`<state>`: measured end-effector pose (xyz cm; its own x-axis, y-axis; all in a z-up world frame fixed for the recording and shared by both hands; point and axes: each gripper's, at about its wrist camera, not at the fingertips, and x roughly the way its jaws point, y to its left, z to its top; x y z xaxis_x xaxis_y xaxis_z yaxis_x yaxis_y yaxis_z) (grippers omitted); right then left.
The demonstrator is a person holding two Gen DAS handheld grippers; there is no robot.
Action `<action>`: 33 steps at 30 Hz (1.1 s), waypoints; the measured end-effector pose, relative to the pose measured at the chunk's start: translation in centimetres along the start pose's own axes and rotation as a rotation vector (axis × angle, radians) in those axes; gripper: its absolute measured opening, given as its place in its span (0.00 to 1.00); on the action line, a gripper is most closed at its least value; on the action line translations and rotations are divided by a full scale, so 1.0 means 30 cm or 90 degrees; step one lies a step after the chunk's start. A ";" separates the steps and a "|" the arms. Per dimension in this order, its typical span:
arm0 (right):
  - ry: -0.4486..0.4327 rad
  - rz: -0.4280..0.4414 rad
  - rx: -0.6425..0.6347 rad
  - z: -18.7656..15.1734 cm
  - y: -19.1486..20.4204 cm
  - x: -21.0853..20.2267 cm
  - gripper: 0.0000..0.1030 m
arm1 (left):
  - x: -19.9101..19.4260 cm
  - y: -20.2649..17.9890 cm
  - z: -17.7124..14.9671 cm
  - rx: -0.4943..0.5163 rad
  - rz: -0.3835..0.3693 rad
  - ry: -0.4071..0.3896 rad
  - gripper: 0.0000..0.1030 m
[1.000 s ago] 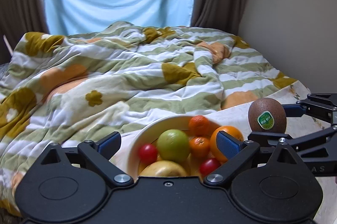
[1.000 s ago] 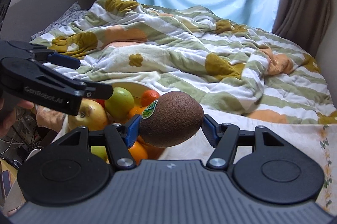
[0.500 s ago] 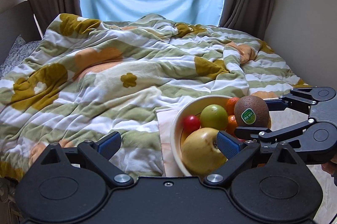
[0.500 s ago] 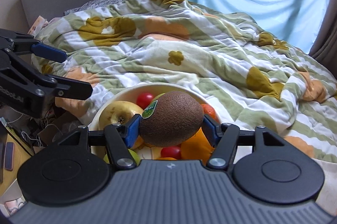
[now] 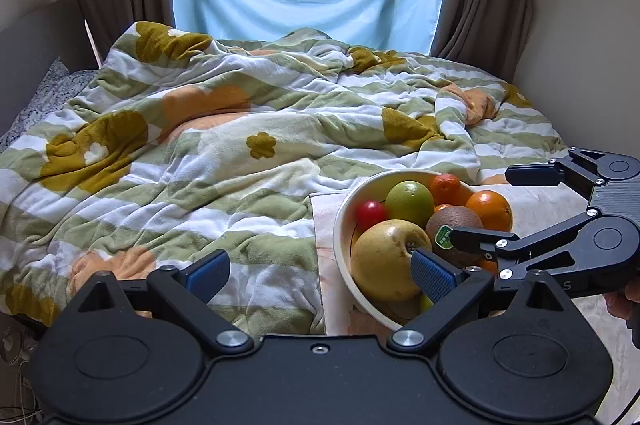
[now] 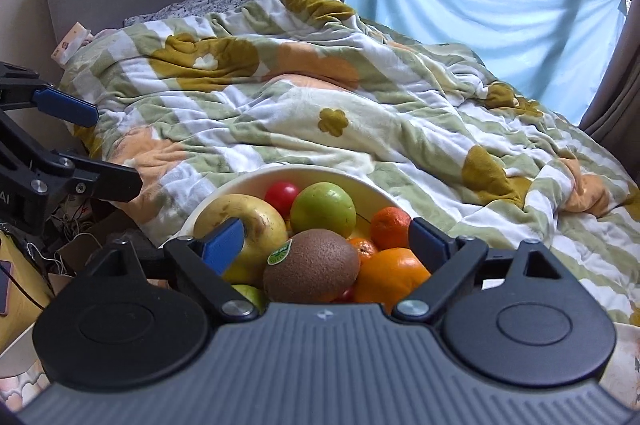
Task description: Organize fruits
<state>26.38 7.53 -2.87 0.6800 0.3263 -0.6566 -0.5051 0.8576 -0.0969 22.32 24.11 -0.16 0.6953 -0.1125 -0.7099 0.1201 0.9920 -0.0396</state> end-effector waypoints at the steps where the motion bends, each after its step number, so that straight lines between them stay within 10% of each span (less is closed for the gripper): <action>1: -0.003 -0.001 0.005 -0.003 -0.004 -0.013 1.00 | -0.013 -0.007 -0.003 -0.001 0.003 -0.002 0.96; 15: -0.051 -0.011 0.064 -0.051 -0.089 -0.368 1.00 | -0.324 -0.181 -0.059 -0.028 0.081 -0.069 0.96; 33: -0.010 -0.215 0.233 -0.416 -0.241 -0.969 1.00 | -0.560 -0.619 -0.234 -0.009 0.068 -0.094 1.00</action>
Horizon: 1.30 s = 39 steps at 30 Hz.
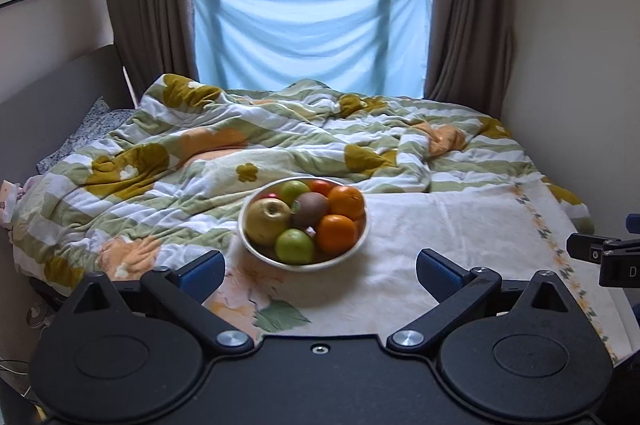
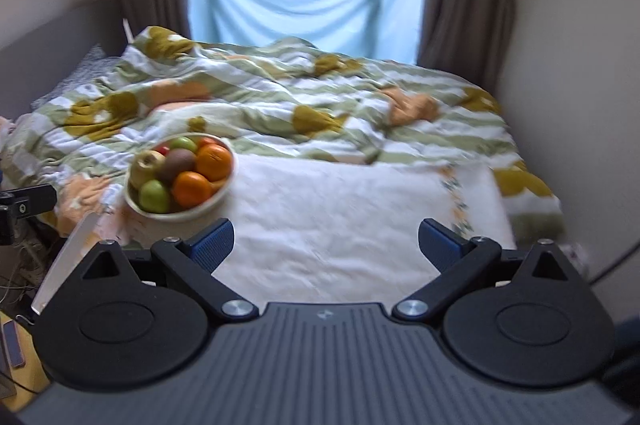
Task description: Organize fruits
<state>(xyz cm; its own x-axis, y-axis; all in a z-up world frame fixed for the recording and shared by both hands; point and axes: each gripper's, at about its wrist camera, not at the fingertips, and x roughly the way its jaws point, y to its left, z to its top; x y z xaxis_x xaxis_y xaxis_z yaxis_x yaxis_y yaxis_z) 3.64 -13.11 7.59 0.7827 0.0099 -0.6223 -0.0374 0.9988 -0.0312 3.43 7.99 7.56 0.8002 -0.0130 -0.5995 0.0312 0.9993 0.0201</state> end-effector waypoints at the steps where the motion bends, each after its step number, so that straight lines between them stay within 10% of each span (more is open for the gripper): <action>1: 0.002 -0.007 0.003 -0.017 -0.014 -0.013 1.00 | -0.005 -0.018 -0.009 0.003 -0.003 0.000 1.00; 39: 0.043 -0.042 0.046 -0.143 -0.138 -0.069 1.00 | -0.047 -0.151 -0.064 0.036 -0.014 -0.001 1.00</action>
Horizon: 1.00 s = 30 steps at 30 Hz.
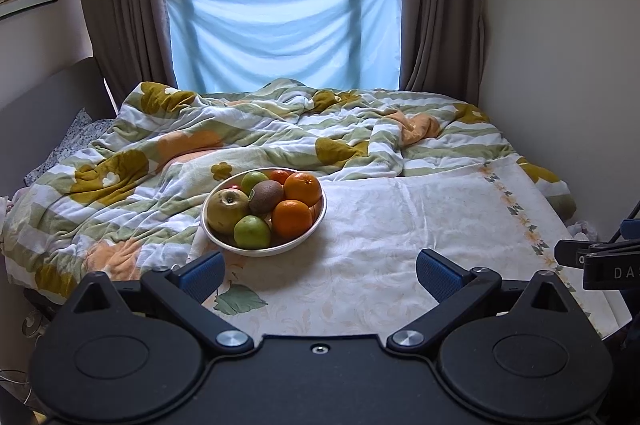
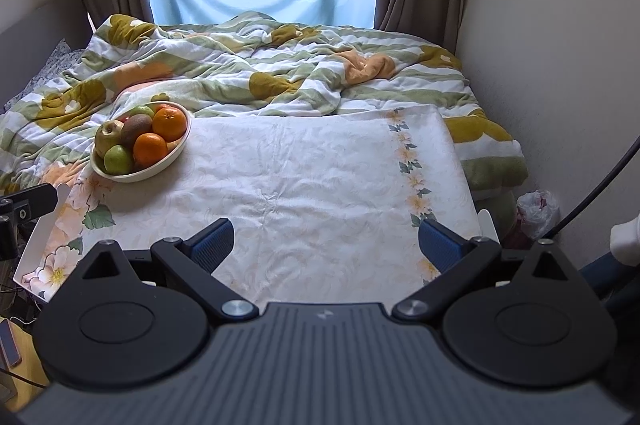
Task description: Organize fruits
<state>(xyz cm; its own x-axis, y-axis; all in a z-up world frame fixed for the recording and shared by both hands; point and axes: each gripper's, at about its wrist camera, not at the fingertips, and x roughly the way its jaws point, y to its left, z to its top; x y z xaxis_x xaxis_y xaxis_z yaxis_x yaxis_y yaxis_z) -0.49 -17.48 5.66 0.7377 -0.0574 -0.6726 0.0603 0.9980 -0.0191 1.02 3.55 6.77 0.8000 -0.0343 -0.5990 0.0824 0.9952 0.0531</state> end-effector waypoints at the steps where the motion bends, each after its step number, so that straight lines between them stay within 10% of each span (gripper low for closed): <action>1: 0.002 0.002 0.000 -0.008 0.007 0.002 1.00 | -0.001 0.001 0.000 0.000 0.001 0.000 1.00; 30: 0.010 0.006 0.003 -0.003 0.012 0.018 1.00 | 0.005 -0.002 0.004 0.005 0.030 -0.004 1.00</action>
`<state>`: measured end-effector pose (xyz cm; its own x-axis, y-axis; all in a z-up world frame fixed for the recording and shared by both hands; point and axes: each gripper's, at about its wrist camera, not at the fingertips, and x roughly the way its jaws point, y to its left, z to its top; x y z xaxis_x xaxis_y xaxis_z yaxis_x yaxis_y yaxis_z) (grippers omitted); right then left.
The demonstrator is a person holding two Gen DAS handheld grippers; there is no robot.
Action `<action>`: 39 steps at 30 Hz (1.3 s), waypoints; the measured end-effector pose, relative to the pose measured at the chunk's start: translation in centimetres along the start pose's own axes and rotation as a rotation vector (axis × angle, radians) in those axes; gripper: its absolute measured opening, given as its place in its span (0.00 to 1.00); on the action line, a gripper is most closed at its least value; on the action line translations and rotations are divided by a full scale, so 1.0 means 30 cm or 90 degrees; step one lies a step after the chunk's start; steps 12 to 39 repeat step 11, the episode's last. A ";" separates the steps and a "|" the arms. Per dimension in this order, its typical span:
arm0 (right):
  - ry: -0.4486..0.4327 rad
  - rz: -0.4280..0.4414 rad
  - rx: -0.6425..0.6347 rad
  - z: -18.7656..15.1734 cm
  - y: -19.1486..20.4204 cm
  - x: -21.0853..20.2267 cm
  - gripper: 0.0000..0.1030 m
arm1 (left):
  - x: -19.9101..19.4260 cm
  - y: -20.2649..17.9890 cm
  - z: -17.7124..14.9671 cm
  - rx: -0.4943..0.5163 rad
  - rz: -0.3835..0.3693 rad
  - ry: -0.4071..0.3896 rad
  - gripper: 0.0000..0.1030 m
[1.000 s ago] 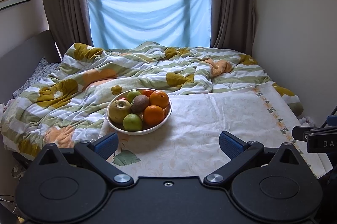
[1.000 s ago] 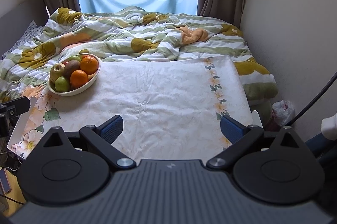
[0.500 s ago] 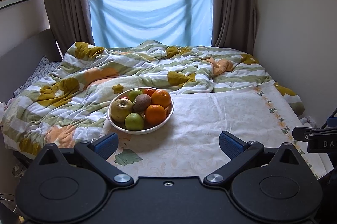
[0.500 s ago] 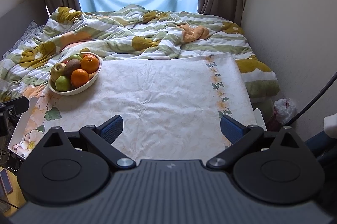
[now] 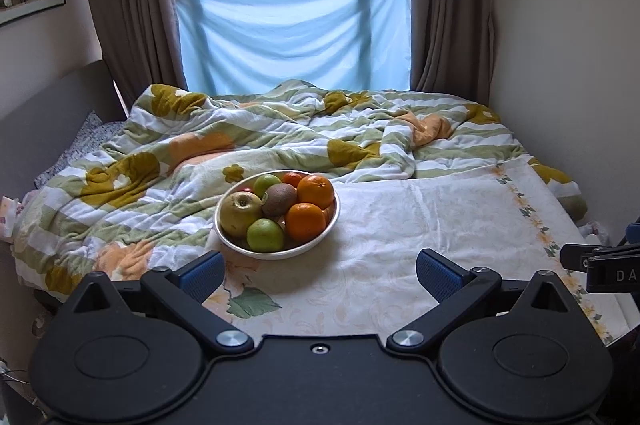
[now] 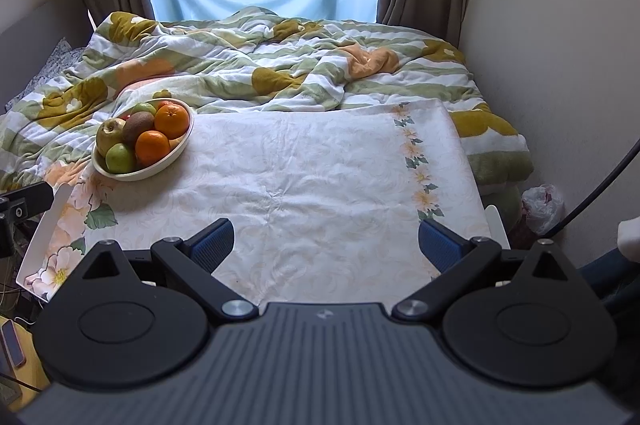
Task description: Organize fruits
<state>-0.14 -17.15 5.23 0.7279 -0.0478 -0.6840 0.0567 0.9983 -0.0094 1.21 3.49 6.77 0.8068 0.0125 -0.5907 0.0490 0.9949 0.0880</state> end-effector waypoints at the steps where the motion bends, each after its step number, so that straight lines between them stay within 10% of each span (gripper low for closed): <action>1: 0.000 -0.001 0.000 0.001 -0.001 0.001 1.00 | -0.001 -0.002 0.000 0.002 0.009 -0.002 1.00; 39: 0.003 0.000 0.001 0.003 0.002 0.010 1.00 | 0.022 0.023 0.000 -0.008 0.009 0.000 1.00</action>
